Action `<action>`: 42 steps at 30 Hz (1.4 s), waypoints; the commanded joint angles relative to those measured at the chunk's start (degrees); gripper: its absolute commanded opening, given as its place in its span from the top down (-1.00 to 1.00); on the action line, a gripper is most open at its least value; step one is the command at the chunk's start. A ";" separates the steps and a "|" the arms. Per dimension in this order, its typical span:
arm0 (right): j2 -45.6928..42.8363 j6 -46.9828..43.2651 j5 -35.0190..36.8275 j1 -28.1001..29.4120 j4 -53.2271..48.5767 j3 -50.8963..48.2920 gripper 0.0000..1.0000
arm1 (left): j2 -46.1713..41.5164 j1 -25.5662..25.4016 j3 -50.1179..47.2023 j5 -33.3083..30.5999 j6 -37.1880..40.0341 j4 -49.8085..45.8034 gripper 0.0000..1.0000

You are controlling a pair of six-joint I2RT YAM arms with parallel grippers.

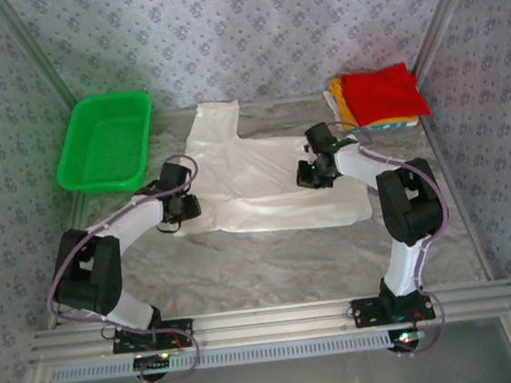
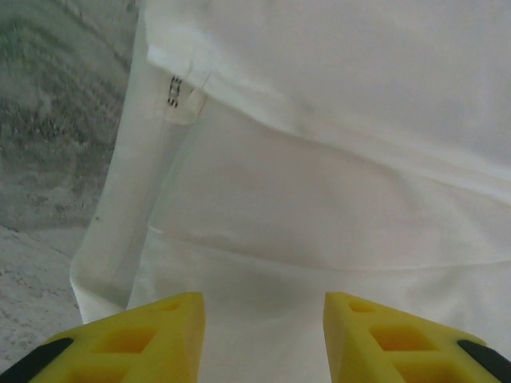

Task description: Fold and stack the t-shirts

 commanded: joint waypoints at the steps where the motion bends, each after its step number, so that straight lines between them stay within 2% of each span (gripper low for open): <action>1: 1.69 -0.10 1.30 -1.06 0.54 0.05 1.00 | 1.02 1.00 -2.93 -0.91 -4.42 3.26 0.17; 6: 4.05 0.75 1.30 -1.59 2.02 -1.09 1.00 | 0.09 3.53 -6.72 0.18 -6.82 5.62 0.17; 10: 4.59 2.14 0.59 -1.61 3.31 -5.71 1.00 | -1.39 5.52 -9.32 1.67 -8.32 5.93 0.13; 18: -3.77 9.95 -0.19 0.53 6.53 -18.06 1.00 | -8.76 6.17 -15.29 3.60 -12.28 1.72 0.13; 21: -4.93 9.27 0.30 0.83 5.31 -16.64 1.00 | -12.95 6.17 -14.29 2.37 -11.55 -0.74 0.09; 24: -4.88 8.70 -0.24 1.03 3.69 -12.44 1.00 | -14.29 6.26 -8.51 0.92 -9.02 -3.96 0.04; 28: -5.27 6.62 0.20 1.68 1.48 -7.10 1.00 | -12.12 6.26 0.97 1.29 -6.13 -7.20 0.03; 34: -6.12 6.22 0.98 2.32 2.00 -4.37 1.00 | -4.09 7.05 6.21 0.63 -6.48 -6.80 -0.05; 42: -5.31 5.34 -0.09 2.21 2.21 -4.46 1.00 | 1.45 7.13 4.56 -1.41 -10.02 -2.96 -0.07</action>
